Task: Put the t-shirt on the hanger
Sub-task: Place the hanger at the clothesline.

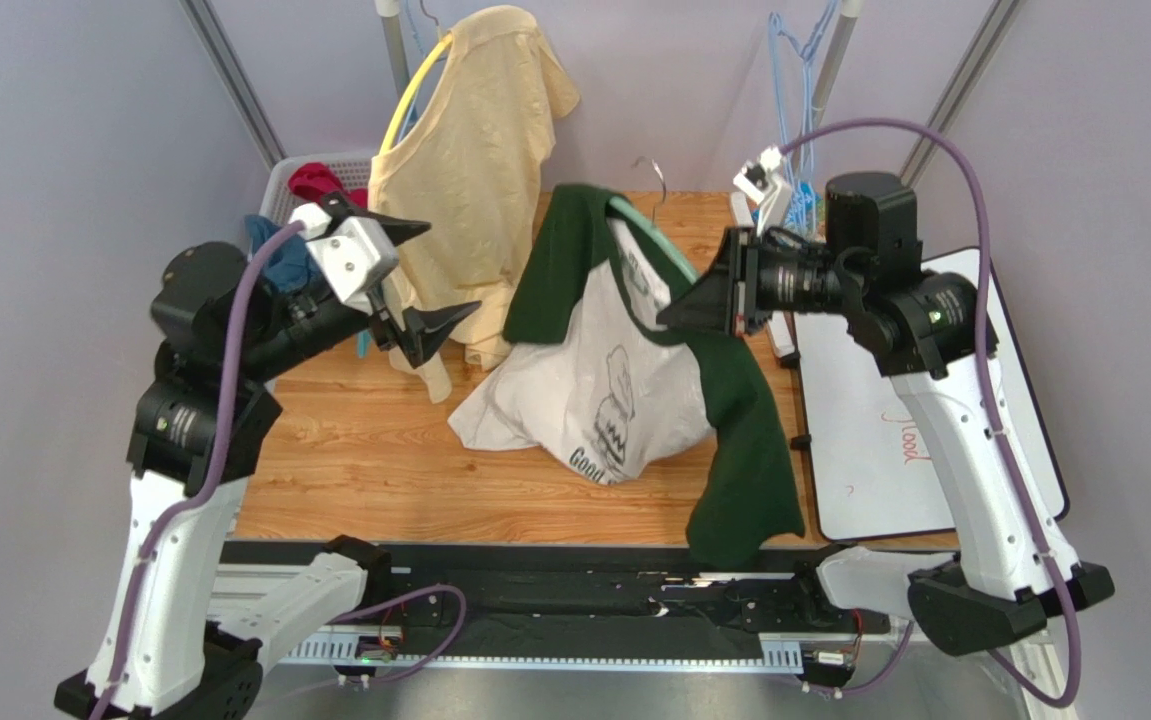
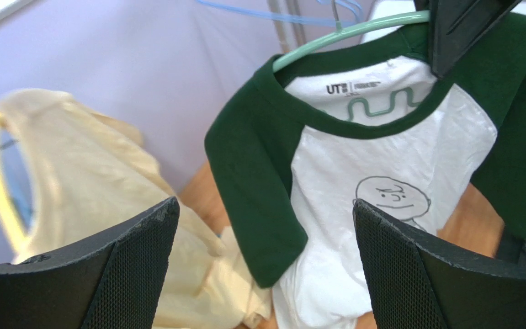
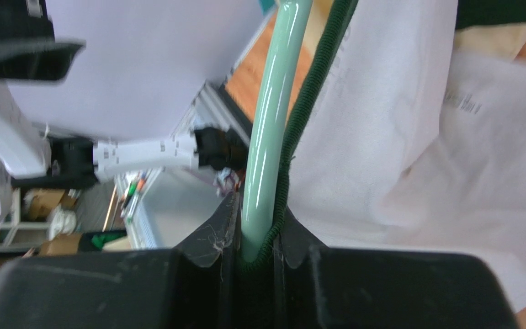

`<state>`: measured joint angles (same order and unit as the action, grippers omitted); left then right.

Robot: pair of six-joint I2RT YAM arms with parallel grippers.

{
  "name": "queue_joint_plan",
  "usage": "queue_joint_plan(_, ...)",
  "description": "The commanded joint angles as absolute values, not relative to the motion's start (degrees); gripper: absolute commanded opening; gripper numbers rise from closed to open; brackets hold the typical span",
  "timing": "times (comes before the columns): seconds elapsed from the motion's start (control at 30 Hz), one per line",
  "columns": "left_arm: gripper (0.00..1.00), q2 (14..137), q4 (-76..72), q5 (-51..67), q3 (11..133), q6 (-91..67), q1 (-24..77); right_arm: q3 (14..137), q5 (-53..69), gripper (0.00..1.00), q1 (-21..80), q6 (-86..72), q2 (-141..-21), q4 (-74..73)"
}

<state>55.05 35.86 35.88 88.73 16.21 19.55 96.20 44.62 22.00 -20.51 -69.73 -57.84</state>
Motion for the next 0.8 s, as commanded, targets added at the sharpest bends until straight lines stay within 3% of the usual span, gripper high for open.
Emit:
queue_joint_plan(0.0, 0.99, 54.49, 32.07, 22.61, 89.64, 9.84, 19.42, 109.93, 36.58, 0.0, 21.71, -26.01, -77.05, -43.42)
queue_joint_plan(0.07, 0.99, 54.93, 34.36, 17.87, 90.18, 9.84, 19.42, 117.46, 33.68, 0.0, 21.71, -26.19, -80.93, -43.33)
queue_joint_plan(0.27, 0.99, 53.27, 36.21, 19.6, 88.42, 10.99, 19.42, 133.22, 30.59, 0.0, 21.8, -30.66, -94.64, -39.03)
queue_joint_plan(0.77, 0.99, 48.43, 34.72, 18.72, 81.39, 11.86, 19.42, 144.4, 21.89, 0.0, 23.38, -36.65, -111.44, -23.64)
